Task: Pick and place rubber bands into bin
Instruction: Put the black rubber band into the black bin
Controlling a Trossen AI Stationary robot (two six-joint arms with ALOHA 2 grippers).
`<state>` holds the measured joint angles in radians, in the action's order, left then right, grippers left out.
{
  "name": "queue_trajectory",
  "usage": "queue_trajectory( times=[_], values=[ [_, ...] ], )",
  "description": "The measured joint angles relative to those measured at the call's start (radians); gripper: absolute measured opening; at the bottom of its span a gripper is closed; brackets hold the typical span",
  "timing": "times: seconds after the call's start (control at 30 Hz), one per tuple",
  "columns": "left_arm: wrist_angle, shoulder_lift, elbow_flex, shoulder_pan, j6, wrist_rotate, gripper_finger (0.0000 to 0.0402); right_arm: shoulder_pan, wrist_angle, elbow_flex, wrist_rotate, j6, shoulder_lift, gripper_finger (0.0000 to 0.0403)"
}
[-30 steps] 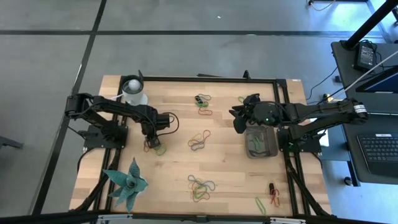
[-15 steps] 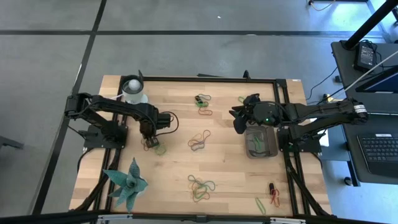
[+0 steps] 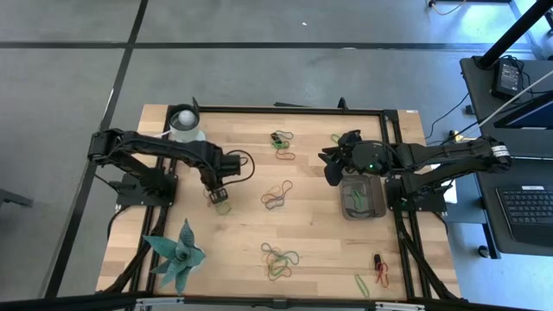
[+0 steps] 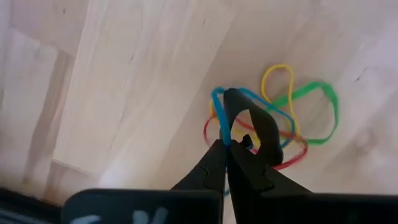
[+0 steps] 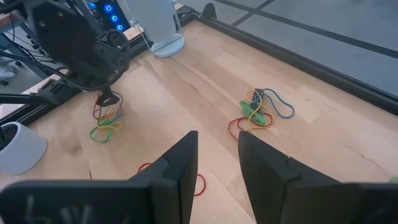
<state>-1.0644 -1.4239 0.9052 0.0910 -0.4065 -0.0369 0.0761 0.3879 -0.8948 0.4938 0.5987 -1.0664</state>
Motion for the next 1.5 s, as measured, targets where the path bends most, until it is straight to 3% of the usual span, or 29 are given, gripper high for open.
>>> queue_trajectory(
  times=[0.47,0.77,1.17,1.5],
  values=[
    [0.026,0.0,-0.032,-0.005,-0.018,-0.006,0.0006,0.0,0.0,0.0,-0.021,0.002,0.0,0.0119],
    [0.027,0.0,-0.032,-0.005,-0.018,-0.003,0.006,0.0,0.0,0.0,-0.021,0.0,0.0,0.0119],
    [-0.01,-0.001,-0.032,-0.005,-0.018,0.095,0.006,0.0,0.008,0.0,-0.02,-0.003,0.0,0.0119],
    [0.082,-0.001,-0.033,0.003,-0.111,0.09,0.0116,0.0,0.008,0.0,-0.02,-0.003,0.0,0.0119]
  ],
)
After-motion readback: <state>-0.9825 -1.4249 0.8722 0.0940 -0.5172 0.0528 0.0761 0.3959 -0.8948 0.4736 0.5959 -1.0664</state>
